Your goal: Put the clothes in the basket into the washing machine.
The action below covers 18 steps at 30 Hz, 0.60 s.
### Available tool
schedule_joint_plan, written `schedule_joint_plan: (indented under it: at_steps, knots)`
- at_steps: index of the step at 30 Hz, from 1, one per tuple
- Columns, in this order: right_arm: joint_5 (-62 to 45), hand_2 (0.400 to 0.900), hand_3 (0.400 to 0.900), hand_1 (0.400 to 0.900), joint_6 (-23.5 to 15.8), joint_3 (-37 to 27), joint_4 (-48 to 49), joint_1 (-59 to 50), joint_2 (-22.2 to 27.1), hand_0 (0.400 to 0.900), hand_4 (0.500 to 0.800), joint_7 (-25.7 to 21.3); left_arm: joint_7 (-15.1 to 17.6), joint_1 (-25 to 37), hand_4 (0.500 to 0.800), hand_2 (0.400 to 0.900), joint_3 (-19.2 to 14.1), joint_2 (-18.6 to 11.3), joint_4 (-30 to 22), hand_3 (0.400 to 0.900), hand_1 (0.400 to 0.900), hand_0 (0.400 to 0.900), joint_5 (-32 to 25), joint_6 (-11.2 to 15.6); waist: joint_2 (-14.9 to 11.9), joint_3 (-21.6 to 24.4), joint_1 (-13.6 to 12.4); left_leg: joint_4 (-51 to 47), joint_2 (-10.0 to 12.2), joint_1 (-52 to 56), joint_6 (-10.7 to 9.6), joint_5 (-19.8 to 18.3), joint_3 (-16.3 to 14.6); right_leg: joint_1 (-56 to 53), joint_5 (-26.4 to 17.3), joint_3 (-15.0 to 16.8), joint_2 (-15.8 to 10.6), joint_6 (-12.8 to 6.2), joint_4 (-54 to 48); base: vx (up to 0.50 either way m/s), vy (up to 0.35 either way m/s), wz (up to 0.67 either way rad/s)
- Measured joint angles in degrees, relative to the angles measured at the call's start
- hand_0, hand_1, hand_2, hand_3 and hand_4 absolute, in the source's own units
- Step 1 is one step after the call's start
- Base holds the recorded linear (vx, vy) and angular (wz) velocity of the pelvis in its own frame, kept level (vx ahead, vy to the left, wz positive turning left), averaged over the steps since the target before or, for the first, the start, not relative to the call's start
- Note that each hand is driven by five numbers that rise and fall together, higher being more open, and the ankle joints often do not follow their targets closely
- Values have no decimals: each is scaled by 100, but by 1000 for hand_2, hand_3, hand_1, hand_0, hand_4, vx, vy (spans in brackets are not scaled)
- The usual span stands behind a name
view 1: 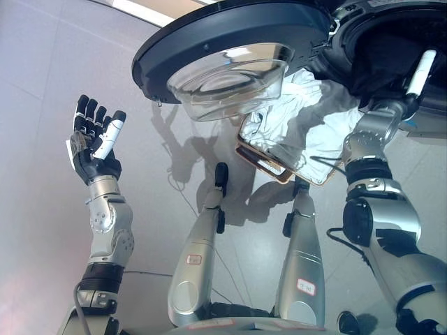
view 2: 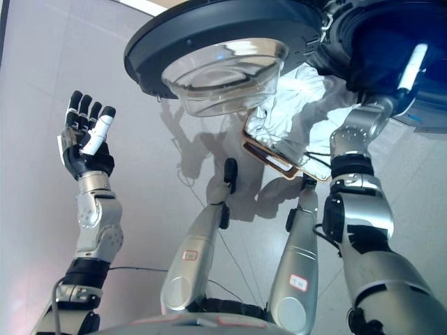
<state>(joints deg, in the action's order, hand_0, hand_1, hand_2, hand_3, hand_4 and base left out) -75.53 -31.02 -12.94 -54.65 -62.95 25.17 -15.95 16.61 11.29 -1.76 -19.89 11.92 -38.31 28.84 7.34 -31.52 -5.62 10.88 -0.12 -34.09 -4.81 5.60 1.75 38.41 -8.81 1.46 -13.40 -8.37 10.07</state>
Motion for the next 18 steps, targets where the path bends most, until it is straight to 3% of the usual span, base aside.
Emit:
schedule_joint_plan:
  at_steps: [7,14,15,18]
  knots:
    - [21,400,400,400,-129,132,76,-726,379,400,500,-68,2,21,800,900,-1,-21,-4,900,900,900,1,1,1,1,-11,-71,-4,115,6,17,-6,-84,1,-31,-13,0,-9,0,0,0]
    - [34,400,400,400,-149,155,73,-774,455,400,500,-286,4,8,800,900,-3,-25,-18,900,900,900,5,1,11,7,-35,-179,-5,140,0,68,11,-82,1,-49,-15,0,-33,-2,-4,4]
    - [87,900,900,900,-148,155,67,-774,482,900,800,-346,2,8,800,900,-3,-26,-18,900,900,900,5,1,11,7,-36,-200,-4,140,-1,78,17,-82,1,-54,-15,0,-42,-10,-13,4]
    - [259,900,900,900,-148,141,55,-774,546,900,800,-476,-1,3,800,900,-3,-27,-24,900,900,900,4,2,12,8,-32,-230,-4,135,-3,91,30,-81,1,-74,-15,0,-61,-3,-2,1]
